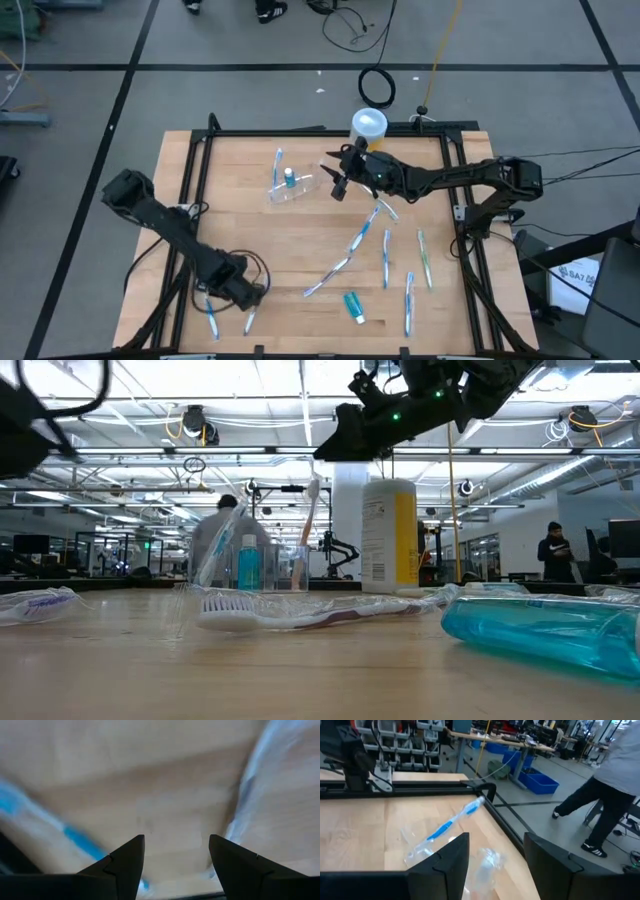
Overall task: Pick & Place toothbrushing station
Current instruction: Put the blue toothbrush into the transparent organizer
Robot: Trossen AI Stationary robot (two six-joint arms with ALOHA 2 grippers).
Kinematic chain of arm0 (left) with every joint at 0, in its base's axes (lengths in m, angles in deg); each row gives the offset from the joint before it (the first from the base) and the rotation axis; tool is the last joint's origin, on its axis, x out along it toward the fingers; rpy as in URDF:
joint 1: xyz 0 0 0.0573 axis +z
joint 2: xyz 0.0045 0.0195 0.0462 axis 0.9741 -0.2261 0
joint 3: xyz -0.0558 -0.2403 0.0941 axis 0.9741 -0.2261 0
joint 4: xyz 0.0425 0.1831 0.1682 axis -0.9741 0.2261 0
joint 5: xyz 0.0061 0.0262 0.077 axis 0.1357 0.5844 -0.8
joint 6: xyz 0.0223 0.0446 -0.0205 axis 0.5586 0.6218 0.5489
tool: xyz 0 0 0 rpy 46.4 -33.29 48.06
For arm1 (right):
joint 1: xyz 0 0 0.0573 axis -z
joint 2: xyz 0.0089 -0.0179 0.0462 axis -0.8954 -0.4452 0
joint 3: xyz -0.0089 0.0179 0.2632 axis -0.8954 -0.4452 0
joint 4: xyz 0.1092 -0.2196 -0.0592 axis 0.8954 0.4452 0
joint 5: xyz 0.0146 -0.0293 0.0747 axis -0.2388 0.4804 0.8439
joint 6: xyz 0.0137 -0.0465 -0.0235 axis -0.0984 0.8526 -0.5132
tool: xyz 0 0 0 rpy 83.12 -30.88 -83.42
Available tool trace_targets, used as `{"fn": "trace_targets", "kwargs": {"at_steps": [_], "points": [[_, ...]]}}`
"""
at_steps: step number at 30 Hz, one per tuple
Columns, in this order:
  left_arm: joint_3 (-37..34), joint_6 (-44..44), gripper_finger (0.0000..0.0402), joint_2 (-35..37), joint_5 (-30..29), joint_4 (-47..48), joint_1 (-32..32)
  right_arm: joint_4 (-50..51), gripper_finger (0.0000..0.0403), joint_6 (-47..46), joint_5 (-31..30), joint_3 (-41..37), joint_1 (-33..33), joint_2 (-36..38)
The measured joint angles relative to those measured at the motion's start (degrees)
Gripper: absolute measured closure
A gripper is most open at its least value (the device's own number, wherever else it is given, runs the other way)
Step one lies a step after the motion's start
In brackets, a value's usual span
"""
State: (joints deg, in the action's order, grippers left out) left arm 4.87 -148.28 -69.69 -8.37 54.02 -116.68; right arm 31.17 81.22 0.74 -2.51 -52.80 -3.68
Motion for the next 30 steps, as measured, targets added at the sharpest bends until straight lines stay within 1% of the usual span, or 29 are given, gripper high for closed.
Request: {"fn": "trace_targets", "kwargs": {"at_steps": [2,5,14,17,24,30], "points": [[0.02,-4.47,0.0172,-1.23,3.38,-0.35,-1.21,-0.44,0.0221,0.02,0.00,0.00,0.00,0.01],[0.02,-7.92,0.0172,-2.31,6.74,-0.77,-3.48,-0.43,0.0224,0.02,0.00,0.00,0.00,0.00],[0.02,-22.16,0.0172,-2.48,7.67,-2.33,-10.14,-0.49,0.0225,0.02,0.00,0.00,-0.01,0.00],[0.02,-22.66,0.0172,-2.87,7.64,-2.21,-12.15,-0.49,0.0226,0.02,0.00,0.00,-0.02,0.00],[0.04,-23.01,0.0172,-6.88,7.29,-2.26,-15.74,-0.45,0.0228,0.02,0.02,0.00,-0.04,0.00],[0.37,-22.83,0.0172,-8.84,2.97,-2.51,-16.43,-0.75,0.0225,-1.45,0.04,0.00,-0.04,0.00]]}}
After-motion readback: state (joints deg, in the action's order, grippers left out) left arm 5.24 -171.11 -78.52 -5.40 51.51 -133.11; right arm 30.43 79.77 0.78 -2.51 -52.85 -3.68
